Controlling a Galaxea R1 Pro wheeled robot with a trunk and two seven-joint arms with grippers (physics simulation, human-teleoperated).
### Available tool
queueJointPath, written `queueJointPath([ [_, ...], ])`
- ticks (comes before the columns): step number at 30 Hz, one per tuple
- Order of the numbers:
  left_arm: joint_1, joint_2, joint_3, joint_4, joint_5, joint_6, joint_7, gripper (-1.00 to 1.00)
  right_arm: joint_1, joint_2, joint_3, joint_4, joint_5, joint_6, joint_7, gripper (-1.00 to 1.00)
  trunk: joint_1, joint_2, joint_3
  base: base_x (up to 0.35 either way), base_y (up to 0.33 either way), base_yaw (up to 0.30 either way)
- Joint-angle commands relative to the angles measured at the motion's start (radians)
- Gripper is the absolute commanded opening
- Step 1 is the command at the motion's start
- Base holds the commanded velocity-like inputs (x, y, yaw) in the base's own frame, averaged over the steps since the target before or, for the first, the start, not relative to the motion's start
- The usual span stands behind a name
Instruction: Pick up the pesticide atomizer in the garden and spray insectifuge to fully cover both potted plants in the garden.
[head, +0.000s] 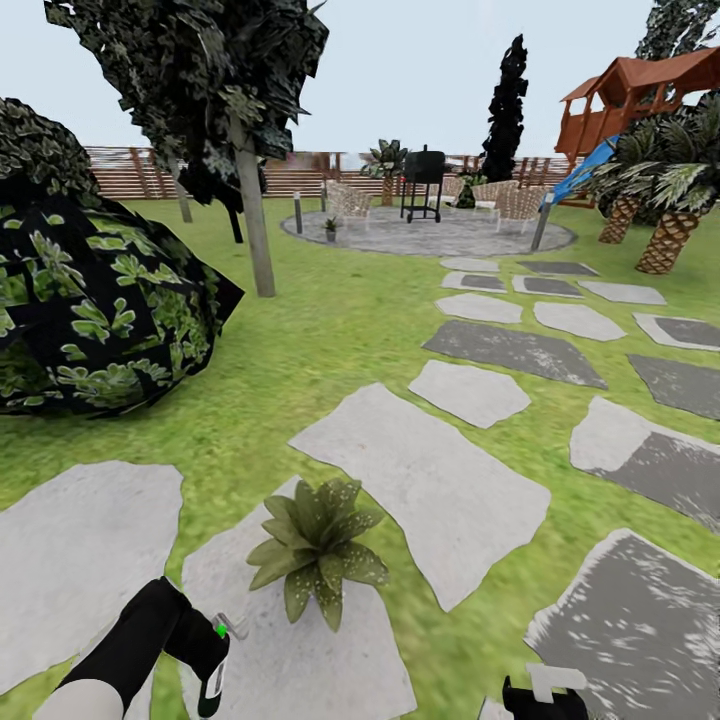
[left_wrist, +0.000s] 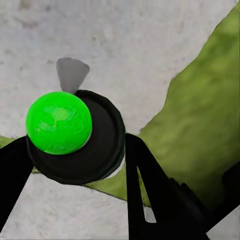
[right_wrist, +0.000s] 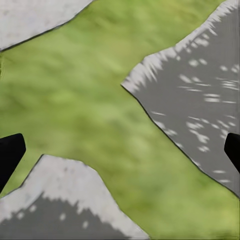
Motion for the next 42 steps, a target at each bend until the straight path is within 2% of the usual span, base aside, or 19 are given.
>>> queueJointPath([
  [1, 0.0, 0.002, 0.003, -0.001, -0.004, 0.007, -0.008, -1.0, -0.001, -0.001, -0.007, 0.002, 0.01, -0.003, -0.004, 1.0, 0.0, 0.0, -0.001, 0.165, 0.257, -0.146],
  [3, -0.001, 0.008, 0.001, -0.001, -0.008, 0.006, -0.021, -1.0, -0.001, -0.001, -0.007, 0.002, 0.01, -0.003, -0.005, 1.0, 0.0, 0.0, -0.001, 0.162, 0.177, -0.036],
  [5, -0.002, 0.022, 0.001, -0.002, -0.015, 0.01, -0.064, -1.0, -0.001, -0.001, -0.007, 0.002, 0.011, -0.003, -0.005, 1.0, 0.0, 0.0, -0.001, 0.052, 0.055, -0.01],
  [7, -0.01, 0.079, -0.008, -0.006, -0.021, 0.013, -0.191, -1.0, -0.001, -0.001, -0.007, 0.003, 0.012, -0.003, -0.003, 1.0, 0.0, 0.0, -0.001, 0.015, 0.016, -0.003],
  [9, -0.015, 0.094, -0.012, -0.012, -0.04, 0.015, -0.255, -1.0, -0.001, -0.001, -0.007, 0.003, 0.013, -0.003, -0.002, 1.0, 0.0, 0.0, -0.001, 0.003, 0.004, -0.001],
  [10, -0.017, 0.092, -0.013, -0.014, -0.056, 0.016, -0.265, -1.0, -0.001, -0.001, -0.007, 0.003, 0.014, -0.003, -0.002, 1.0, 0.0, 0.0, -0.001, 0.001, 0.002, 0.0],
  [11, -0.018, 0.087, -0.016, -0.015, -0.089, 0.02, -0.274, -1.0, -0.001, -0.002, -0.006, 0.003, 0.014, -0.003, -0.002, 1.0, 0.0, 0.0, -0.001, 0.0, 0.0, 0.0],
  [12, -0.02, 0.072, -0.022, -0.017, -0.125, 0.03, -0.28, -1.0, -0.001, -0.002, -0.006, 0.003, 0.015, -0.003, -0.001, 1.0, 0.0, 0.0, -0.001, 0.0, 0.0, 0.0],
  [13, -0.026, 0.059, -0.024, -0.017, -0.14, 0.039, -0.282, -1.0, -0.001, -0.002, -0.006, 0.003, 0.015, -0.003, -0.001, 1.0, 0.0, 0.0, -0.001, 0.0, 0.0, 0.0],
  [16, -0.085, 0.039, -0.027, -0.017, -0.156, 0.079, -0.285, -1.0, -0.001, -0.004, -0.006, 0.003, 0.015, -0.003, -0.001, 1.0, 0.0, 0.0, -0.001, 0.0, 0.0, 0.0],
  [18, -0.13, 0.036, -0.029, -0.017, -0.172, 0.095, -0.293, -1.0, -0.001, -0.004, -0.006, 0.003, 0.015, -0.003, -0.001, 1.0, 0.0, 0.0, -0.001, 0.0, 0.0, 0.0],
  [20, -0.156, 0.041, -0.04, -0.017, -0.197, 0.1, -0.351, -1.0, -0.001, -0.004, -0.006, 0.003, 0.015, -0.003, -0.001, 1.0, 0.0, 0.0, -0.001, 0.0, 0.0, 0.0],
  [21, -0.164, 0.045, -0.05, -0.017, -0.22, 0.101, -0.387, -1.0, -0.001, -0.004, -0.006, 0.003, 0.015, -0.003, -0.001, 1.0, 0.0, 0.0, -0.001, 0.0, 0.0, 0.0],
  [22, -0.178, 0.05, -0.056, -0.018, -0.257, 0.101, -0.421, -1.0, -0.001, -0.004, -0.006, 0.003, 0.015, -0.003, -0.001, 1.0, 0.0, 0.0, -0.001, 0.0, 0.0, 0.0],
  [23, -0.189, 0.053, -0.057, -0.017, -0.28, 0.101, -0.435, -1.0, -0.001, -0.004, -0.006, 0.003, 0.015, -0.003, -0.001, 1.0, 0.0, 0.0, -0.001, 0.0, 0.0, 0.0],
  [25, -0.206, 0.051, -0.056, -0.018, -0.302, 0.102, -0.449, -1.0, -0.001, -0.004, -0.006, 0.003, 0.015, -0.003, -0.001, 1.0, 0.0, 0.0, -0.001, 0.0, 0.0, 0.0],
  [28, -0.208, 0.035, -0.058, -0.016, -0.305, 0.104, -0.452, -1.0, -0.001, -0.004, -0.006, 0.003, 0.015, -0.003, -0.001, 1.0, 0.0, 0.0, -0.001, 0.0, 0.0, 0.0],
  [34, -0.196, 0.035, -0.063, -0.004, -0.308, 0.103, -0.45, -1.0, -0.001, -0.003, -0.007, 0.002, 0.012, -0.003, -0.003, 1.0, 0.0, 0.0, -0.001, -0.002, 0.199, -0.035],
  [42, -0.193, 0.035, -0.06, 0.0, -0.309, 0.104, -0.449, -1.0, -0.001, -0.003, -0.007, 0.002, 0.011, -0.003, -0.004, 1.0, 0.0, 0.0, -0.001, -0.107, 0.254, -0.246],
])
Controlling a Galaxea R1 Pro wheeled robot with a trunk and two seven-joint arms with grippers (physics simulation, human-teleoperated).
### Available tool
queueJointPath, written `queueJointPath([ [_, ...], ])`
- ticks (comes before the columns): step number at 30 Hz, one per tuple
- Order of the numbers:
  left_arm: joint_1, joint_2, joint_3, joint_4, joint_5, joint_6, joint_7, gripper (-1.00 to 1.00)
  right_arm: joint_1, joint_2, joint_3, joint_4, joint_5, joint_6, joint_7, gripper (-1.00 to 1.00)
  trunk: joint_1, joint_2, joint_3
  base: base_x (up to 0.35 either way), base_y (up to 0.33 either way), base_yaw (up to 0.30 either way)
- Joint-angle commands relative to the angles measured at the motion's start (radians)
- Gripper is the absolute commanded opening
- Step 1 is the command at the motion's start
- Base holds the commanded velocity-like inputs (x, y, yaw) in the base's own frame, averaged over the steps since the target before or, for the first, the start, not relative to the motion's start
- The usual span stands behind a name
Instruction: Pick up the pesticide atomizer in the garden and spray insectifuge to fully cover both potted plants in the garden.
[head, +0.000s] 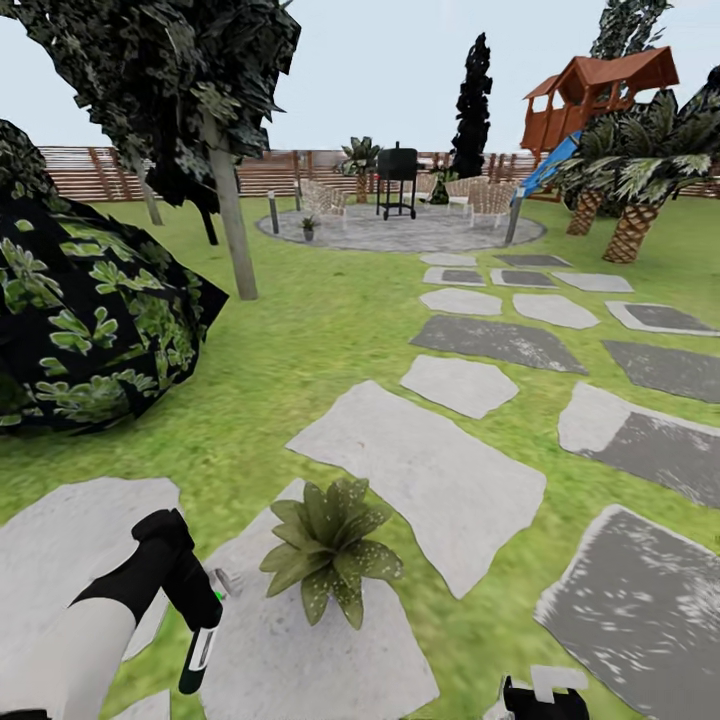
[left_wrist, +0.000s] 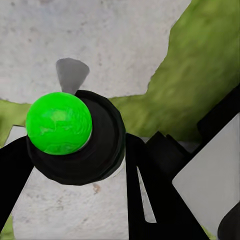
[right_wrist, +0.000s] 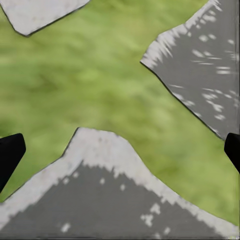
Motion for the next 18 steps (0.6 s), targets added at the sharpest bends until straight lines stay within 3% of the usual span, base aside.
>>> queueJointPath([
  [1, 0.0, -0.001, 0.004, -0.001, -0.009, 0.01, -0.008, -1.0, -0.001, 0.0, -0.008, 0.002, 0.01, -0.003, -0.004, 1.0, 0.0, 0.0, -0.001, -0.009, 0.049, -0.265],
  [9, 0.0, 0.0, 0.004, -0.001, -0.011, 0.009, -0.007, -1.0, -0.001, 0.0, -0.008, 0.002, 0.01, -0.003, -0.004, 1.0, 0.0, 0.0, -0.001, -0.001, 0.011, -0.265],
  [18, -0.001, 0.001, 0.004, -0.001, -0.012, 0.009, -0.007, -1.0, -0.001, 0.001, -0.008, 0.002, 0.01, -0.002, -0.004, 1.0, 0.0, 0.0, -0.001, 0.0, 0.274, -0.265],
])
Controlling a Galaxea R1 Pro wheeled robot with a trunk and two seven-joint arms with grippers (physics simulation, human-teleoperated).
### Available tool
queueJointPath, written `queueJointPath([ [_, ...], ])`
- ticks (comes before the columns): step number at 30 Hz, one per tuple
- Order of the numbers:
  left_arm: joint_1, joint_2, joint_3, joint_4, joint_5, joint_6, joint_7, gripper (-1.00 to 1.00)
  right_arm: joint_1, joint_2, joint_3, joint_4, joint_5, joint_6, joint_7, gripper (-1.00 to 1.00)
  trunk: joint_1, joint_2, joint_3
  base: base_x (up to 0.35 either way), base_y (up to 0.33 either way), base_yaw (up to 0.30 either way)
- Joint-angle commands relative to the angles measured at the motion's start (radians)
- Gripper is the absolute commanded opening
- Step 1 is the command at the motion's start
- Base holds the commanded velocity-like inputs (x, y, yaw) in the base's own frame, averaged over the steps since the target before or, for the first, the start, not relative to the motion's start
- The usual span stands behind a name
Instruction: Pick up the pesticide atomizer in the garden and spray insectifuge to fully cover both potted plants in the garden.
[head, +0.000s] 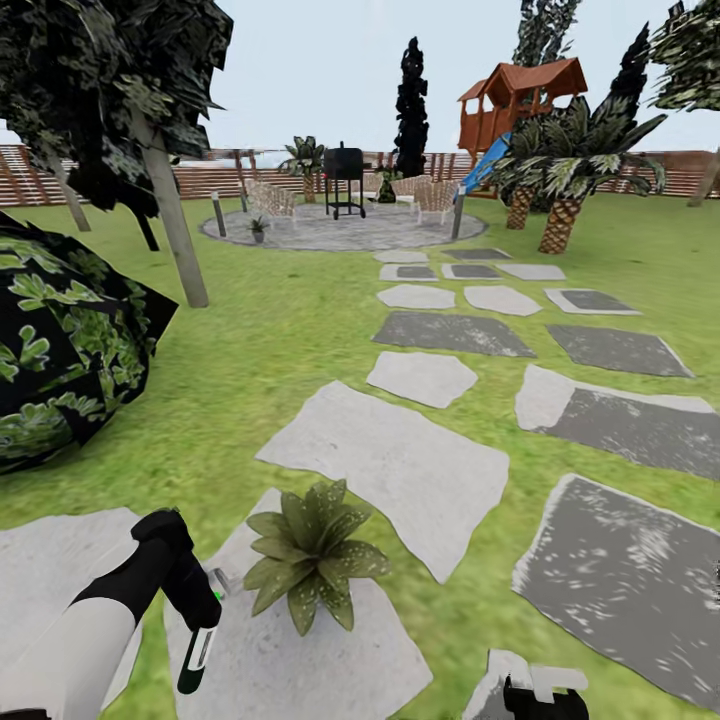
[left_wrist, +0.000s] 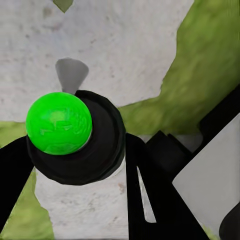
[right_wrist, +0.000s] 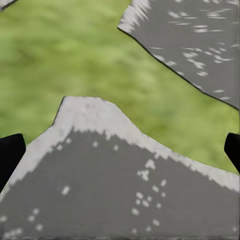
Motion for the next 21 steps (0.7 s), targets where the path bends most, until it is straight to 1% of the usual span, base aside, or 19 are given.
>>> queueJointPath([
  [1, 0.0, -0.001, 0.003, -0.001, -0.006, 0.011, -0.008, -1.0, -0.001, 0.0, -0.007, 0.002, 0.011, -0.003, -0.004, 1.0, 0.0, 0.0, -0.001, 0.0, 0.302, -0.265],
  [7, 0.0, -0.002, 0.003, -0.001, -0.005, 0.011, -0.008, -1.0, -0.001, 0.002, -0.01, 0.001, 0.008, -0.003, -0.006, 1.0, 0.0, 0.0, -0.008, 0.0, 0.302, -0.198],
  [10, 0.0, -0.002, 0.002, 0.0, -0.004, 0.011, -0.007, -1.0, -0.001, 0.003, -0.011, 0.001, 0.007, -0.004, -0.006, 1.0, 0.0, 0.0, -0.012, 0.123, 0.248, -0.118],
  [12, 0.0, -0.002, 0.002, -0.001, -0.004, 0.011, -0.007, -1.0, -0.001, 0.001, -0.008, 0.002, 0.011, -0.004, -0.003, 1.0, 0.0, 0.0, -0.013, 0.147, 0.061, -0.029],
  [17, 0.001, -0.003, 0.003, -0.001, -0.002, 0.01, -0.006, -1.0, -0.001, -0.002, -0.008, 0.004, 0.015, -0.004, -0.001, 1.0, 0.0, 0.0, -0.013, 0.018, 0.007, -0.003],
  [21, 0.001, -0.003, 0.003, -0.001, -0.001, 0.01, -0.007, -1.0, -0.001, 0.004, -0.007, 0.002, 0.011, -0.004, -0.003, 1.0, 0.0, 0.0, -0.013, 0.0, 0.0, -0.025],
])
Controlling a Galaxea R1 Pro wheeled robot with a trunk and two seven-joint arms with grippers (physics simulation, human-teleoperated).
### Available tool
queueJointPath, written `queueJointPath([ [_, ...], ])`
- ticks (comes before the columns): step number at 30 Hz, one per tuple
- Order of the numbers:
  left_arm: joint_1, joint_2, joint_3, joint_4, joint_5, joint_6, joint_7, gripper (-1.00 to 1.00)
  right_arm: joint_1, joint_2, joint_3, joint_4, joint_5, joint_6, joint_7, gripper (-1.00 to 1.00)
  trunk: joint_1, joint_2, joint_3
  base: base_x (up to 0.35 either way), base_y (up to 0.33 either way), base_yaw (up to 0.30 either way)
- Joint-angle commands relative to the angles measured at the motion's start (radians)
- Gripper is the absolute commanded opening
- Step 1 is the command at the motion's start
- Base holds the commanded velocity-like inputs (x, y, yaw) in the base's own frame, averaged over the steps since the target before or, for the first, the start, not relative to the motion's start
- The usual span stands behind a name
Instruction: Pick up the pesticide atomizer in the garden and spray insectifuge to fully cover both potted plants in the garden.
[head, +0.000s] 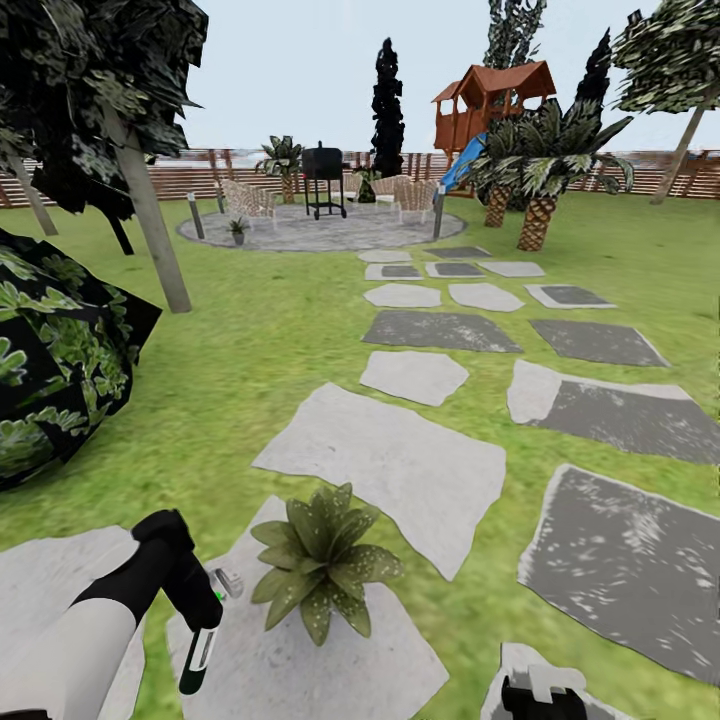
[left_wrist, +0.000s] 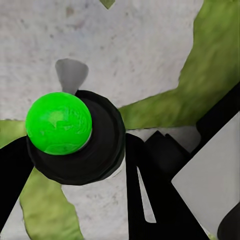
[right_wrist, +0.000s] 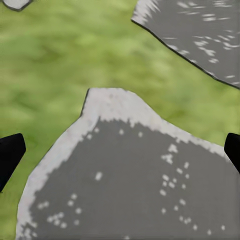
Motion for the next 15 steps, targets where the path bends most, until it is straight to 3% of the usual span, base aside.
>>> queueJointPath([
  [1, 0.0, -0.001, 0.003, -0.001, -0.007, 0.011, -0.009, -1.0, -0.001, 0.001, -0.01, 0.002, 0.009, -0.003, -0.004, 1.0, 0.0, 0.0, -0.001, 0.0, 0.0, -0.197],
  [10, -0.002, -0.001, 0.003, -0.001, -0.009, 0.011, -0.009, -1.0, -0.001, 0.002, -0.011, 0.002, 0.007, -0.003, -0.005, 1.0, 0.0, 0.0, -0.007, -0.006, 0.006, -0.237],
  [15, -0.002, -0.001, 0.003, -0.001, -0.01, 0.011, -0.009, -1.0, -0.001, 0.003, -0.011, 0.002, 0.008, -0.003, -0.005, 1.0, 0.0, 0.0, -0.012, -0.193, 0.183, -0.217],
])
